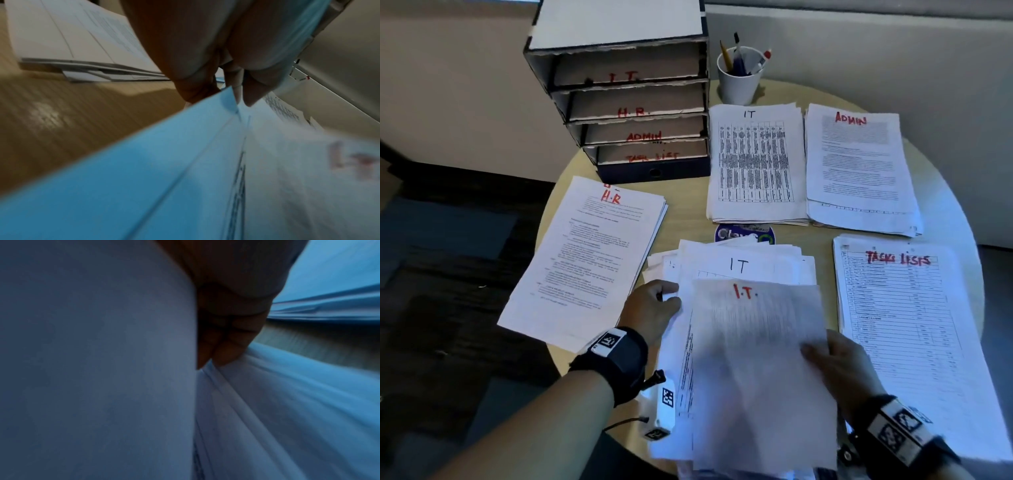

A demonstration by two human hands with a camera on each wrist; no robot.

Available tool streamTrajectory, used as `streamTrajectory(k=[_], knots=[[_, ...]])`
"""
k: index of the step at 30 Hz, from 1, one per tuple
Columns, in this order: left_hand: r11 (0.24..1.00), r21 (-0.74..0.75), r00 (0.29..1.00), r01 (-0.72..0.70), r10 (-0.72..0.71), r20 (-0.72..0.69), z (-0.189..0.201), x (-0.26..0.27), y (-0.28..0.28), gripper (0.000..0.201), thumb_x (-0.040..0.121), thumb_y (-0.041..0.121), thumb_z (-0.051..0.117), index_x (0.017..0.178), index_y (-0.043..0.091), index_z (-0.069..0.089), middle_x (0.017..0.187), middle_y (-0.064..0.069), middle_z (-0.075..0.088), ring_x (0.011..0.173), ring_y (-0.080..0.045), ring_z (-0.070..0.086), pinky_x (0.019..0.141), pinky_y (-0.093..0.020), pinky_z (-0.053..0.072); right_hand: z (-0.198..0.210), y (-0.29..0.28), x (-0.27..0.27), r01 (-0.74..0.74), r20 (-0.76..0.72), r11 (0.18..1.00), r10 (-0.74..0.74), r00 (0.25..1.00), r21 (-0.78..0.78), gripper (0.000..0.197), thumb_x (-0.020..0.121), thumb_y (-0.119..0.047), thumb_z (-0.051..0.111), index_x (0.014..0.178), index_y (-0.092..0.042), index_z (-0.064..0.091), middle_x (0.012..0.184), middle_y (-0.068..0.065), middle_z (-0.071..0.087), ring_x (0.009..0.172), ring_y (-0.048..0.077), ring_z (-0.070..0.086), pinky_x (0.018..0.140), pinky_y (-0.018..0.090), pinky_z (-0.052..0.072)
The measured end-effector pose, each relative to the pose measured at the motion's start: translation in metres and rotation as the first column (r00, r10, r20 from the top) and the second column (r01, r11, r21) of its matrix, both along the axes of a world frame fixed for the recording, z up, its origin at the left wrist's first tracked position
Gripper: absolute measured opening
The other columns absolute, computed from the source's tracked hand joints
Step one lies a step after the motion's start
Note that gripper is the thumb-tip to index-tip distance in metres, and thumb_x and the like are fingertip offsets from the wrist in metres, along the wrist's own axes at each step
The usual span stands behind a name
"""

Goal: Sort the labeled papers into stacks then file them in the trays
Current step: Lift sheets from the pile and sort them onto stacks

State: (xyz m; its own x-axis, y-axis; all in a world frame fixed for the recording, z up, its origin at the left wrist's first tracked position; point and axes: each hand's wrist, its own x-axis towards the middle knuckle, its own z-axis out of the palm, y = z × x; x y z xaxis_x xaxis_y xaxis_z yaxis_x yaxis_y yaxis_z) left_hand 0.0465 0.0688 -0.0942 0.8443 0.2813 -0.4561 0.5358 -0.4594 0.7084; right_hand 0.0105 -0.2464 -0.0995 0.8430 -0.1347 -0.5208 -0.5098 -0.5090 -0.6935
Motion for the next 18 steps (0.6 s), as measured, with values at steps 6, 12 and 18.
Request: streamTrajectory(k=[6, 12, 18], knots=[[0.993, 0.070, 0.995, 0.096, -0.096, -0.006, -0.005, 0.002, -0.007, 0.042, 0.073, 0.010, 0.081, 0.112, 0.015, 0.068, 0.122, 0.000, 0.055, 0.110, -0.014, 0.056, 0.089, -0.018, 0.040, 0.009, 0.014, 0.001, -0.133, -0.083, 0.991, 0.132, 0.988, -0.012, 0.011, 0.072, -0.009, 0.077, 0.071, -0.017, 0.071, 0.067, 0.001, 0.072, 0.068, 0.024, 0.070, 0.065, 0.041, 0.057], [0.999, -0.025, 0.968, 0.048, -0.041, 0.248, 0.009, -0.022, -0.010, 0.032, 0.079, -0.004, 0.072, 0.068, 0.026, 0.068, 0.108, 0.007, 0.057, 0.099, -0.005, 0.056, 0.079, -0.001, 0.036, 0.004, 0.003, -0.009, 0.163, 0.065, 0.979, -0.172, 0.983, 0.120, 0.019, 0.066, 0.004, 0.083, 0.077, -0.008, 0.073, 0.086, 0.013, 0.075, 0.079, 0.028, 0.070, 0.081, 0.048, 0.056], [0.942, -0.329, 0.975, -0.060, 0.125, 0.182, 0.018, -0.044, 0.001, 0.032, 0.074, -0.019, 0.059, 0.065, 0.011, 0.069, 0.072, 0.006, 0.067, 0.068, -0.006, 0.061, 0.064, -0.018, 0.047, 0.020, -0.007, -0.003, 0.099, 0.195, 0.930, -0.177, 0.965, 0.353, 0.032, 0.081, 0.017, 0.062, 0.088, -0.011, 0.075, 0.122, -0.007, 0.064, 0.104, -0.005, 0.063, 0.077, 0.010, 0.052]])
